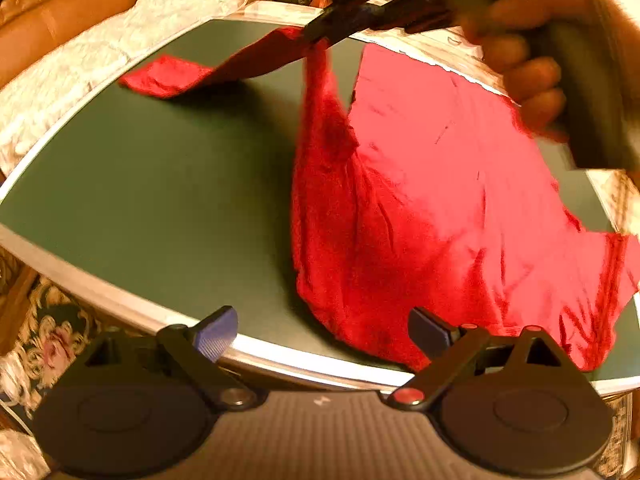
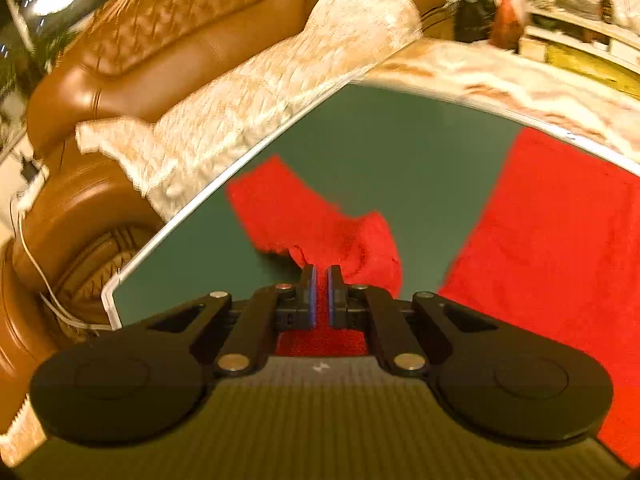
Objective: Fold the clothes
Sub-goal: 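Lift the sleeve with the right gripper and carry it across the garment body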
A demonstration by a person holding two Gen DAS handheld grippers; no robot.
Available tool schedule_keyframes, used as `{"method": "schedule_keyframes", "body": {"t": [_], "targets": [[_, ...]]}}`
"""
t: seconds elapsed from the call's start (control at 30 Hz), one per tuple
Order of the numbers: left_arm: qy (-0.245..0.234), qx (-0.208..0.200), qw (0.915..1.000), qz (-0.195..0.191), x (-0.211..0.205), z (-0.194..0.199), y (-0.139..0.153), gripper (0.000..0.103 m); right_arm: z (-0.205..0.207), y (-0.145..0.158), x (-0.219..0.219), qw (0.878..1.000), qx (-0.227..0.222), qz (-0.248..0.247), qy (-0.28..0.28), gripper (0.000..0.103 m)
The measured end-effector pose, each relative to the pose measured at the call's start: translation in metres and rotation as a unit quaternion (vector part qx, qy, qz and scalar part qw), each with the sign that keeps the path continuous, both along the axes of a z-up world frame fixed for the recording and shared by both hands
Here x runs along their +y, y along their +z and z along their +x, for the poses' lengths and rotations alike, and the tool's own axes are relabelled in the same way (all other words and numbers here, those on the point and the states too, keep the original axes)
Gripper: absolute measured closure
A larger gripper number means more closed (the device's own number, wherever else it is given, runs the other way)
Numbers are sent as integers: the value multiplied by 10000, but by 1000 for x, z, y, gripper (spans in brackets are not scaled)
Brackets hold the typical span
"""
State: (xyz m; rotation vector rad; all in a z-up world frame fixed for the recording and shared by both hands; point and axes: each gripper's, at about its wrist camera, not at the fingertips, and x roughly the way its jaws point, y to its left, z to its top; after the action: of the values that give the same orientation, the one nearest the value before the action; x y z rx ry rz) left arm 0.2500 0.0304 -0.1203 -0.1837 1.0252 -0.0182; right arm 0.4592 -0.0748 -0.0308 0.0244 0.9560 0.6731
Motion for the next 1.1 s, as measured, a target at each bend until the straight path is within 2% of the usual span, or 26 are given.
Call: {"method": "schedule_keyframes", "body": {"t": [0.1,0.17,0.2,0.27,0.4,0.47,0.53,0.73,0.97,1.1], "targets": [[-33,-36,10000,-71,-6,3,-3,12,-2,17,-37,9994,-52,266,-222,95],[-92,-108,9999,-81,-11,5,-3,28,-3,23,-55,9989,-103,326,-325,95],[-120,-143,9998,-66,-14,6,-3,32,-3,24,-64,9986,-126,348,-381,95],[-209,-204,9996,13,-21,7,-2,53,-4,26,-80,9980,-169,356,-493,95],[-368,-391,9984,147,-35,6,2,68,-1,25,-112,9961,-193,434,-748,95],[-465,-490,9975,217,-44,4,8,85,-2,24,-127,9947,-219,506,-864,95],[-573,-563,9963,315,-52,3,14,94,-5,24,-141,9934,-267,548,-976,95],[-996,-929,9896,456,-84,5,33,99,-16,32,-192,9866,-461,774,-1363,95],[-1725,-1218,9759,554,-134,2,50,99,-41,45,-270,9753,-695,985,-1853,95],[-2167,-1321,9657,547,-169,1,52,99,-56,41,-311,9695,-723,982,-2125,95]]}}
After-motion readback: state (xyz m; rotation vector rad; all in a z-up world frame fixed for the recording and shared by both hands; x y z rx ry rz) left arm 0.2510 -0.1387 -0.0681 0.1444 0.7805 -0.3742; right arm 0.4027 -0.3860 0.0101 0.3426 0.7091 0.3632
